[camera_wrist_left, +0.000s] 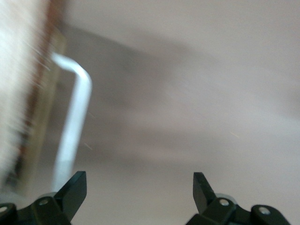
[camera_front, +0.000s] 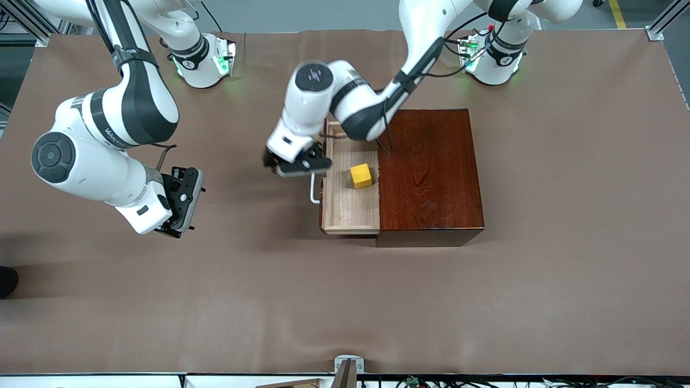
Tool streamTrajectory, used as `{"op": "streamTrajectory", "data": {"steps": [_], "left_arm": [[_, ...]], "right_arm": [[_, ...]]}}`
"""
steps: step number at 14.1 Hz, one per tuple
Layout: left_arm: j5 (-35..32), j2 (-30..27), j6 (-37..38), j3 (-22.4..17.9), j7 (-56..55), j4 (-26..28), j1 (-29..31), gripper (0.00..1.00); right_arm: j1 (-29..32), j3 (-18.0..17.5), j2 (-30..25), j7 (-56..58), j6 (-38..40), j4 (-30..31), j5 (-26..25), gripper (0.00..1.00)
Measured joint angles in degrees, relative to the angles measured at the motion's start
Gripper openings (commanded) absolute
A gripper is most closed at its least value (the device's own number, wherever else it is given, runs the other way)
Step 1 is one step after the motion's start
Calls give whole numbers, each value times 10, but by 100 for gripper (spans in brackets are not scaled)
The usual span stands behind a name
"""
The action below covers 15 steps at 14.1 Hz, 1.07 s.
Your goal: Open drawer, take yellow block, close drawer
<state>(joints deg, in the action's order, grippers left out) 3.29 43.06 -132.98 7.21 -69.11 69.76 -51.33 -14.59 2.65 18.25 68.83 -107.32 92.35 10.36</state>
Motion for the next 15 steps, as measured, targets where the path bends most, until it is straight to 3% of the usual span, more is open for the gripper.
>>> {"op": "streamTrajectory", "data": {"steps": [5, 11, 15], "left_arm": [[3, -46, 33, 0, -22, -11, -9, 100], [10, -151, 242, -4, 9, -16, 68, 100], [10, -210, 404, -9, 188, -12, 122, 100]], "right_arm": [[-1, -1, 0, 1, 0, 1, 0, 100], [-65, -8, 3, 3, -57, 2, 0, 100], [-138, -9, 22, -23, -93, 3, 0, 100]]}}
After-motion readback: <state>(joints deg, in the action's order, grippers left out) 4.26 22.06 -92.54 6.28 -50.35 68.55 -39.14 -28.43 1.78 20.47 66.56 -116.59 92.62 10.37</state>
